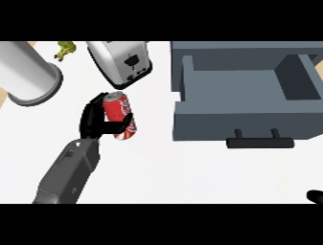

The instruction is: Pick up the can, place it into the drawer and close the drawer

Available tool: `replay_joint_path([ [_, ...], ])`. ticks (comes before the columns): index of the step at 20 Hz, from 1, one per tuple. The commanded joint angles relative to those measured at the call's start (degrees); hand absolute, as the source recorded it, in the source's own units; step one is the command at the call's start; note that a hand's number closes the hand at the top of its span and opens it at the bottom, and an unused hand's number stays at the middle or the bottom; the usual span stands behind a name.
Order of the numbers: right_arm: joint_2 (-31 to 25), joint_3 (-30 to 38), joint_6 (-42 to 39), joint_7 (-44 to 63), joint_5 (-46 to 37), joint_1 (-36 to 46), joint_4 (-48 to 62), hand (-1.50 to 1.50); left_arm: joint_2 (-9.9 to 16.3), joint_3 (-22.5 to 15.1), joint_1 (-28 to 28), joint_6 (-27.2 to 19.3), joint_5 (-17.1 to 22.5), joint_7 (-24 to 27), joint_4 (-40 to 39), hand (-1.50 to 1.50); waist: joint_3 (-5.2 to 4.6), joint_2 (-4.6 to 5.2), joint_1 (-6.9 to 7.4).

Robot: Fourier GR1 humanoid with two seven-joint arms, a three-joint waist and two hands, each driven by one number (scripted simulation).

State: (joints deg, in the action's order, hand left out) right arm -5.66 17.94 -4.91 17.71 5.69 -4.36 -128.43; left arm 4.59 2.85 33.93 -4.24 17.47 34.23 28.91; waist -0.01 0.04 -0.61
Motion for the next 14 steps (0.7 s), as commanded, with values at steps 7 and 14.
replay_joint_path([
  [7, 0.4, 1.1, -1.3, -2.1, 0.0, -3.0, -1.0, -1.5, -2.0, -6.6, 5.0, -3.6, -3.8, -16.9, 16.5, 1.5, 0.05, -0.32, 0.7],
  [14, 0.9, -0.7, 0.8, 1.7, -1.6, -1.0, -4.1, -1.5, -3.0, -7.7, 13.5, -9.6, -4.1, -33.9, 27.6, 1.5, 0.03, -0.33, 0.64],
])
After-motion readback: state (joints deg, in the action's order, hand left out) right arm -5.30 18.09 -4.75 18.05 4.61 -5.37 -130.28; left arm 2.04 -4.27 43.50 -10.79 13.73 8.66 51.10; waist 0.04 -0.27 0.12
